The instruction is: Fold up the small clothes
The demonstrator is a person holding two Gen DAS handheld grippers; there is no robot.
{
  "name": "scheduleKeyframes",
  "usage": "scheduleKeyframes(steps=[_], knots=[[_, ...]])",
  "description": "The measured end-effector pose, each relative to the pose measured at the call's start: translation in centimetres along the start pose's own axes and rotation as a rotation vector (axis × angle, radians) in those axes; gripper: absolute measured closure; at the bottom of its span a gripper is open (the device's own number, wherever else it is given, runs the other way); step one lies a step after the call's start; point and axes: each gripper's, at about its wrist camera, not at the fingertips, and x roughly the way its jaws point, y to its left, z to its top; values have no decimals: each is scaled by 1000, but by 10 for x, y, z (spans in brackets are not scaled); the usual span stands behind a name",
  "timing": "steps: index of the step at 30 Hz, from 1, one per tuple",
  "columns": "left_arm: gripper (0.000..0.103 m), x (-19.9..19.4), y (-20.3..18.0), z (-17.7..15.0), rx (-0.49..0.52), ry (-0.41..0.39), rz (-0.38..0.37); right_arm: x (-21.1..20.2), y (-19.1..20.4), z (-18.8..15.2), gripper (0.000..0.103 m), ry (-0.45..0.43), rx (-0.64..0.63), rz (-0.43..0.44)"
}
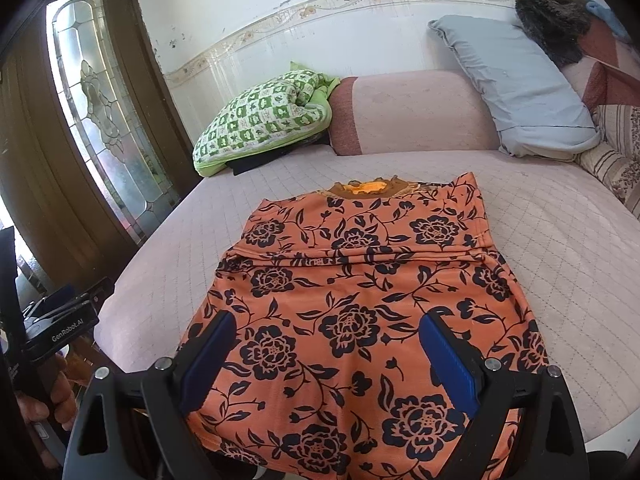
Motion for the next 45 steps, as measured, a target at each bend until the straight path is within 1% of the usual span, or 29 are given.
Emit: scheduleKeyframes(steps=[9,23,25,26,28,31,33,36,39,42,43,45], knots=[[11,-5,12,2,-27,-14,23,0,7,-1,8,1,-12,14],[11,-8,10,2,-21,-8,23,-5,1,-1,8,-4,11,15],[11,-5,9,0,-15,7,17,-5,0,-1,8,-2,12,14],[11,-2,8,-2,-11,31,3,-4,-1,-1,8,4,13,15],[11,11,8,-9,-13,114,-44,-5,-7,-1,8,12,19,5],[11,36,14,-26,-44,256,-114,-7,-27,-2,8,27,51,-32],[11,54,19,-44,-57,344,-132,-9,-49,-3,8,51,101,-55],[11,73,26,-72,-70,441,-144,-9,-87,-12,8,96,183,-99],[12,81,33,-94,-85,498,-174,-7,-122,-29,8,170,245,-141],[12,81,36,-109,-99,535,-247,-4,-152,-50,9,241,306,-157],[13,81,35,-113,-105,546,-278,-4,-159,-57,9,259,322,-163],[18,82,32,-117,-115,561,-317,-6,-173,-71,9,285,345,-177]])
